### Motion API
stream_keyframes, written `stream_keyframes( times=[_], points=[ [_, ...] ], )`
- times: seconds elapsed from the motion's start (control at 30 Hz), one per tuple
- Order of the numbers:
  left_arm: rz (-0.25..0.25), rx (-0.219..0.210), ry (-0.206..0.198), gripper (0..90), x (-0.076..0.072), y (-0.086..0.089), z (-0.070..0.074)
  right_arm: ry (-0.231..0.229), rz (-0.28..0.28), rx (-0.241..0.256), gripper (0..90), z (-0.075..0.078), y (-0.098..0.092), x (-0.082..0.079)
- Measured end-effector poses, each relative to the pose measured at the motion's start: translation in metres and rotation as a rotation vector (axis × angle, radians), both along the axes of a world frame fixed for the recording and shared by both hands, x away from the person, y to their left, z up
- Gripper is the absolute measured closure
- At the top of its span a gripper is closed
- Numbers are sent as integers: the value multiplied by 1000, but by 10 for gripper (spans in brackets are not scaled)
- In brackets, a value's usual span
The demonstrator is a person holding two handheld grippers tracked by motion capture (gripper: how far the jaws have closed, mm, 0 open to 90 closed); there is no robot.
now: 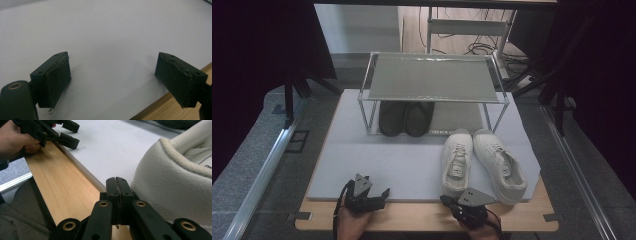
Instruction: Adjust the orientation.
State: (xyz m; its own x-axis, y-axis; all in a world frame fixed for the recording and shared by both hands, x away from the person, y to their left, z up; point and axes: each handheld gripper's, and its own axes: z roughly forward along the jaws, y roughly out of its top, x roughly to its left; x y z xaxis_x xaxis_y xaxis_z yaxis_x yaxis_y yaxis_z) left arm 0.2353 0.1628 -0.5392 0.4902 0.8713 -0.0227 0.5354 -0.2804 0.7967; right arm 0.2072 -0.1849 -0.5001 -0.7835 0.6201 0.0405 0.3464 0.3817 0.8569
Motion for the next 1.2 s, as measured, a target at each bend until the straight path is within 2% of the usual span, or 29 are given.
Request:
stream_keyframes(
  times=[0.47, 0.87, 1.2],
  points=[
    [0, 0, 0, 129, 0, 0, 0, 5, -55, -21, 899, 2, -30, -4],
    [0, 0, 0, 129, 0, 0, 0, 21, -77, -38, 899, 3, -53, -6],
    [0, 0, 0, 129, 0, 0, 0, 37, -91, -43, 885, 6, -56, -9]
  ],
)
